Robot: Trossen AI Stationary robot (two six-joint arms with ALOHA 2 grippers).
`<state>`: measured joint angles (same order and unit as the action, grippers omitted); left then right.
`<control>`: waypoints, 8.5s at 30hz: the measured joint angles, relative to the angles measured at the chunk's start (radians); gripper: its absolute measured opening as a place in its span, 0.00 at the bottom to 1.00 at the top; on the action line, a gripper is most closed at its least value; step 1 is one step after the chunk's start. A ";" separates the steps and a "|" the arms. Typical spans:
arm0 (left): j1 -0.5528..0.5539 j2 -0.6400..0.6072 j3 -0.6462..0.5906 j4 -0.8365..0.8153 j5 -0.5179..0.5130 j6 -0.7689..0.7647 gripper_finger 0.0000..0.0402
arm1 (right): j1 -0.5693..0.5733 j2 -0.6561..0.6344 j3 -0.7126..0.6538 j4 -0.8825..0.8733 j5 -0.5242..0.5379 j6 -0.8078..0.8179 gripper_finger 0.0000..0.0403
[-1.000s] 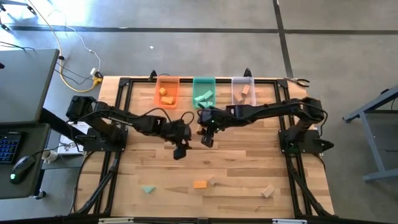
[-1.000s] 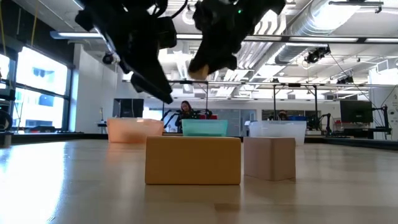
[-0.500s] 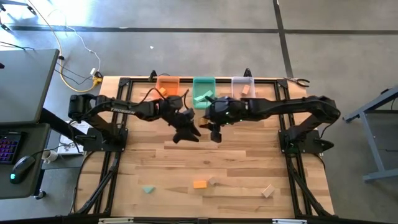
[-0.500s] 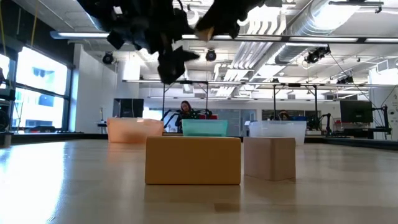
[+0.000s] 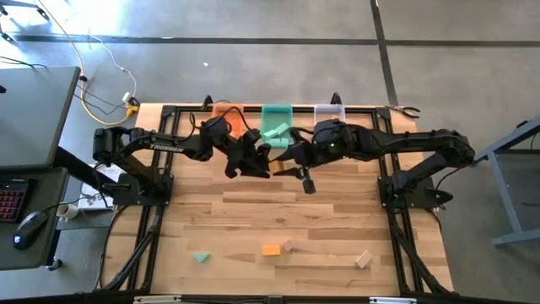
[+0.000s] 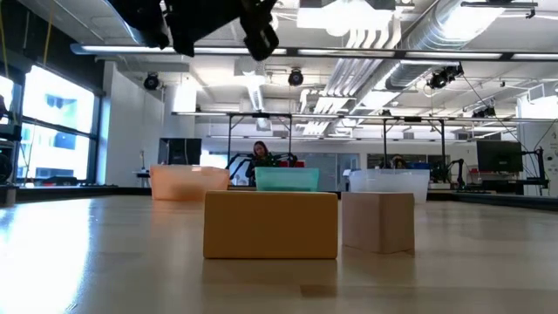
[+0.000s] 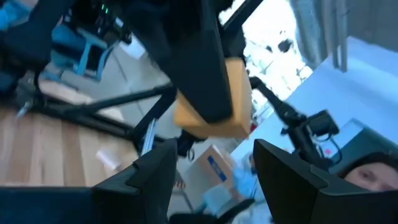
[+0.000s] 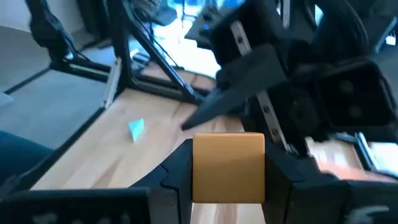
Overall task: Sort & place blocks by color
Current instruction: Put the orange block into the orange bin, then put the brown block into the transparent bin
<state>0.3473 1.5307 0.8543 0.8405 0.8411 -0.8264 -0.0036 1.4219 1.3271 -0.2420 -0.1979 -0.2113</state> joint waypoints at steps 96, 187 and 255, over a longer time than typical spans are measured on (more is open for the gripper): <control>0.280 -0.039 0.000 -1.037 -0.922 0.620 0.27 | 0.409 0.055 0.000 -0.944 0.399 0.981 0.58; 0.349 -0.069 0.000 -1.307 -0.998 0.869 0.62 | 0.846 0.558 -0.002 -0.950 0.376 0.930 0.23; -0.446 -0.030 -0.001 -0.936 -1.000 0.619 0.62 | -0.599 0.372 0.000 -0.723 0.518 0.394 0.23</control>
<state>-0.0988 1.5010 0.8536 -0.0950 -0.1593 -0.2070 -0.6023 1.7935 1.3268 -0.9654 0.3203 0.1823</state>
